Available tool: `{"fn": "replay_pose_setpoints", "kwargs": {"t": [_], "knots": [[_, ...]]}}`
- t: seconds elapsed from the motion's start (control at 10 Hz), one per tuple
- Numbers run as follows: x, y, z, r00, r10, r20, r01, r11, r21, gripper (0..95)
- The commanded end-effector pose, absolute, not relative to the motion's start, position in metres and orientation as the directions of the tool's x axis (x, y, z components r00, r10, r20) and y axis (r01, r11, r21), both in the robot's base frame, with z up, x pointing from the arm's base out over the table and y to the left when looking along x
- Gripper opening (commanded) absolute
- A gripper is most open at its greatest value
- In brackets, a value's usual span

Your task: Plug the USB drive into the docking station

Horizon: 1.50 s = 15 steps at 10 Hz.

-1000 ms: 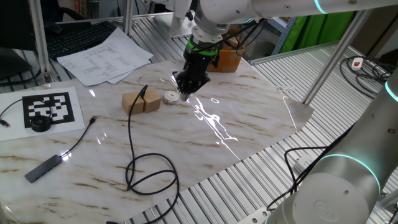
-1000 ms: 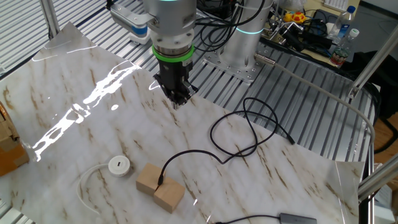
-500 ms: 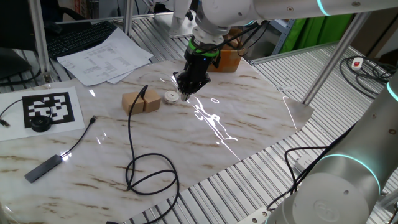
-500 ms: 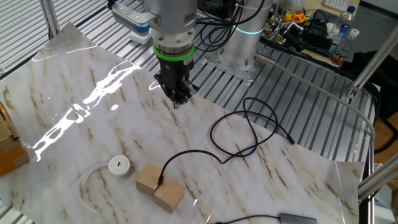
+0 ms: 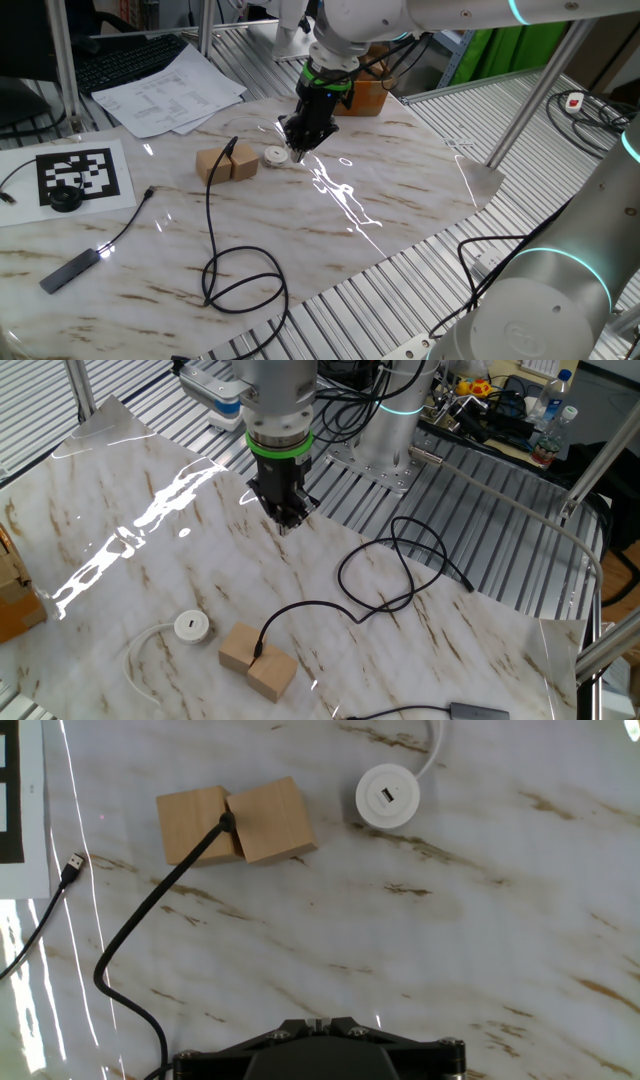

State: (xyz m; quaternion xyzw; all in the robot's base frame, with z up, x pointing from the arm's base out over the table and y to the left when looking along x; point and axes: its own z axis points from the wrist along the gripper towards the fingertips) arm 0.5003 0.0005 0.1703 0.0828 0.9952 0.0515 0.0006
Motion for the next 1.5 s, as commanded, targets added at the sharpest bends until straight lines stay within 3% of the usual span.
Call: {"fn": "replay_pose_setpoints", "kwargs": {"t": [0.1, 0.9, 1.5], "knots": [[0.5000, 0.0000, 0.1700, -0.988, 0.155, 0.015, 0.155, 0.982, 0.106, 0.0], [0.5000, 0.0000, 0.1700, -0.989, 0.147, 0.019, 0.148, 0.983, 0.110, 0.0], [0.5000, 0.0000, 0.1700, -0.978, 0.205, 0.040, 0.208, 0.972, 0.106, 0.0]]}}
